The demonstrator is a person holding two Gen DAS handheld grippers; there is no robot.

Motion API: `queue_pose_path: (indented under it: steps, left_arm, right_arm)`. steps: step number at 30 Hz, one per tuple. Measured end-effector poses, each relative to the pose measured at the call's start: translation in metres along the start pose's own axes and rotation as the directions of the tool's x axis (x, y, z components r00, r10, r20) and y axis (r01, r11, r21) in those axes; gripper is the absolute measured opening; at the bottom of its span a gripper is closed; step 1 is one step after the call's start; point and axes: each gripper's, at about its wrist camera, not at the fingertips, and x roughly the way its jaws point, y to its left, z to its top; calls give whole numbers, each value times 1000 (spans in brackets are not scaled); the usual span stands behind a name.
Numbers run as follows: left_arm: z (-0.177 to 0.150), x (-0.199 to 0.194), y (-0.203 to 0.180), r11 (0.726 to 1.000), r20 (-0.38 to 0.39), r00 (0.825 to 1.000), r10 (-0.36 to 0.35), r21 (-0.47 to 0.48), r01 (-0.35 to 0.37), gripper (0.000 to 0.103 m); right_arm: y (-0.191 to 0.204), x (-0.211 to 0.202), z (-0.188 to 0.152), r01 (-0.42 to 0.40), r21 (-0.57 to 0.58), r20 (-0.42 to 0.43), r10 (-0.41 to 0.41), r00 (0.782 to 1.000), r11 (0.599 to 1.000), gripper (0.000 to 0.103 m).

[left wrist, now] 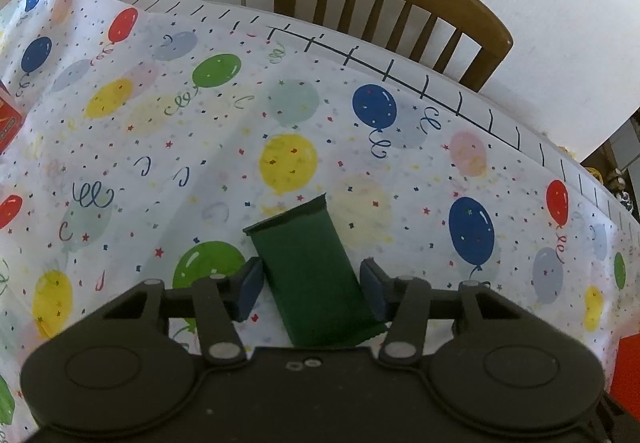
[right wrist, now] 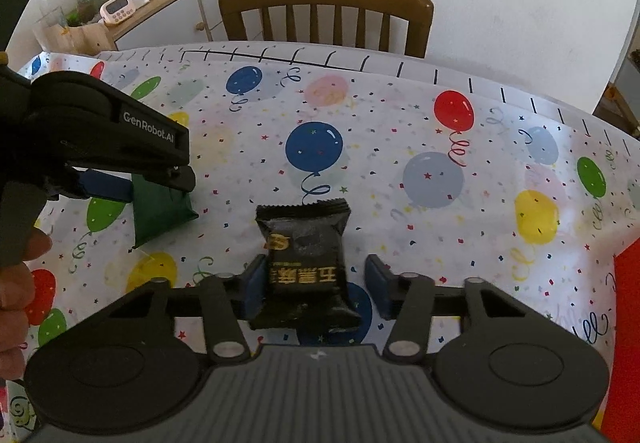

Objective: Organize snacks
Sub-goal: 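Grasp the green packet with the left tool while the right tool grasps the black wrapped candy, then lift the green packet and black candy and carry them over the box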

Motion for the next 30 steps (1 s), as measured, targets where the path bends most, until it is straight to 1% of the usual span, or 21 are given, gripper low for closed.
queue_pose_path:
  steps: [7, 10, 12, 15, 18, 20, 28, 29, 30]
  left_arm:
    - [-5, -5, 6, 1000, -4, 1000, -11, 1, 11, 46]
    - [-9, -10, 8, 1000, 1, 1000, -21, 12, 21, 38]
    - [-11, -14, 9, 999, 5, 1000, -30, 25, 30, 27]
    - [-14, -16, 9, 997, -5, 999, -52, 50, 52, 26]
    - [-13, -17, 11, 997, -18, 998, -66, 47, 67, 26]
    - [-15, -20, 10, 997, -9, 999, -53, 59, 53, 25]
    - [-17, -21, 9, 997, -41, 997, -58, 48, 60, 37]
    - [-18, -21, 9, 997, -44, 997, -60, 40, 61, 44]
    - [-18, -22, 9, 998, -44, 997, -59, 32, 60, 62]
  right_arm:
    - [-3, -14, -5, 26, -8, 9, -26, 1000, 1000, 38]
    - [-7, -24, -10, 32, 7, 14, -32, 999, 999, 38]
    - [-9, -31, -13, 31, 11, 18, -31, 999, 999, 38]
    - [-10, -40, -20, 32, 14, 19, -33, 999, 999, 38]
    - [-12, -50, -26, 25, 25, 25, -25, 999, 999, 38]
    - [-14, -60, -32, 8, 36, 32, -9, 999, 999, 38]
    - [-20, -101, -61, -33, 60, 56, 30, 998, 998, 38]
    - [-21, -107, -66, -39, 67, 61, 35, 997, 997, 38]
    - [-22, -113, -71, -45, 77, 66, 40, 997, 996, 38]
